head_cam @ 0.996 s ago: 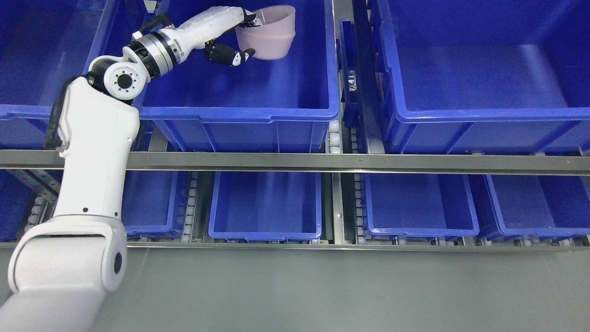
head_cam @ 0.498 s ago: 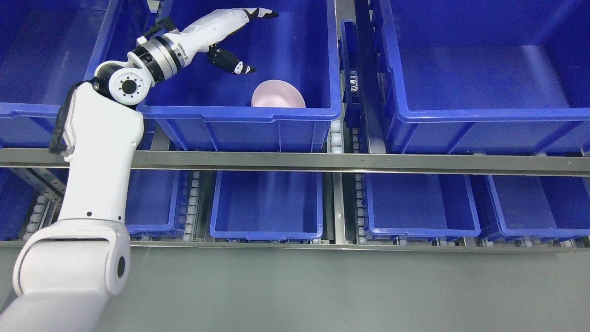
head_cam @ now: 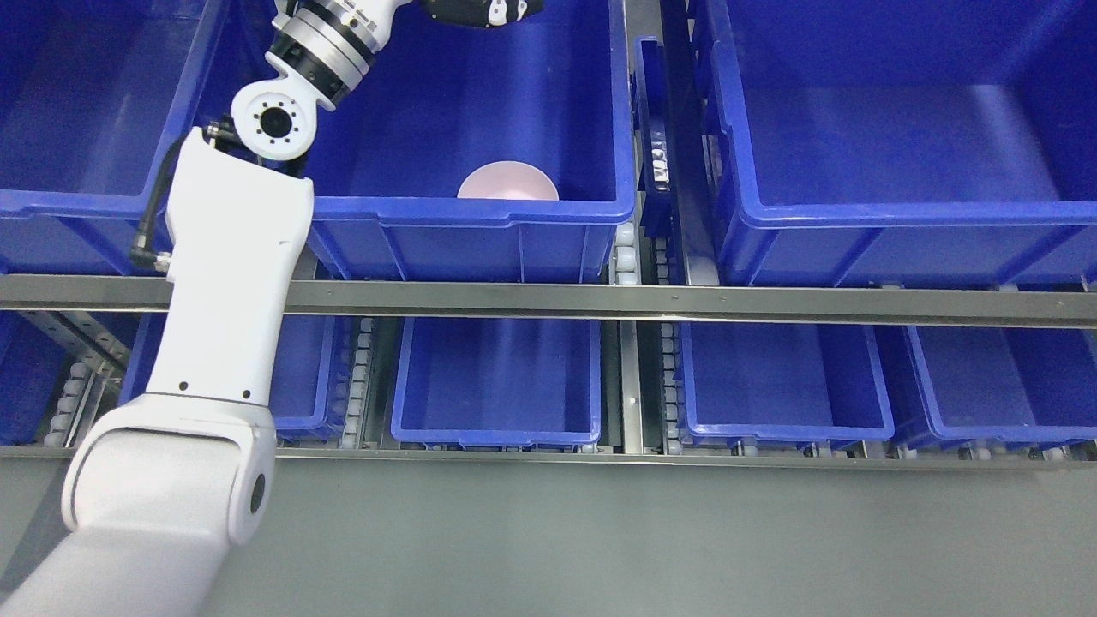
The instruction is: Stack pink IKEA bowls on left shelf middle
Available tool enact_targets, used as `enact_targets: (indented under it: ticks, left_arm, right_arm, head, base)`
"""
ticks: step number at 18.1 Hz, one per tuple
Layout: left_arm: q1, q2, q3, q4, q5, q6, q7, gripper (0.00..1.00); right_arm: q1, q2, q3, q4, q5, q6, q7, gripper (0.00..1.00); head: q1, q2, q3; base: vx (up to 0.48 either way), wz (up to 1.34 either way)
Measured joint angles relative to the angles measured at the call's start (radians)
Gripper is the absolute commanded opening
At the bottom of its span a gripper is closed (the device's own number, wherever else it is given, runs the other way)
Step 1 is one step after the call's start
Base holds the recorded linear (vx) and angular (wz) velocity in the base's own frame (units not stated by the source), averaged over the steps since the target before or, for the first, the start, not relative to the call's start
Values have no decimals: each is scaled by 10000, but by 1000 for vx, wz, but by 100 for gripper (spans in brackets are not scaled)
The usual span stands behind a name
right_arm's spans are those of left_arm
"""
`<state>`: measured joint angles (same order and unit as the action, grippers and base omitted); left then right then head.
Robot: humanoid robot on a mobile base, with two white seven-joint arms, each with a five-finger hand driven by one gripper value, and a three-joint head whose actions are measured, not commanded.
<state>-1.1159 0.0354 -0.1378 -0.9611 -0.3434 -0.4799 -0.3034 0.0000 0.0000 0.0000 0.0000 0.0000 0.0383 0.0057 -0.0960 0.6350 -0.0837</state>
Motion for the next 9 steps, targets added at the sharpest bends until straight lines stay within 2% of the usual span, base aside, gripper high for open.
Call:
enact_targets:
  ticks: [5,9]
  left_arm:
    - [297,-148,-2526,-530,2929,354,1221,100]
    - [1091,-214,-4312,-1311,4234,443,1580,100]
  right_arm:
    - [0,0,0,0,0,-30,0,100]
    - [0,0,0,0,0,-35,0,100]
  head:
    - [0,0,0]
    - [0,0,0]
  base:
    - [0,0]
    - [0,0]
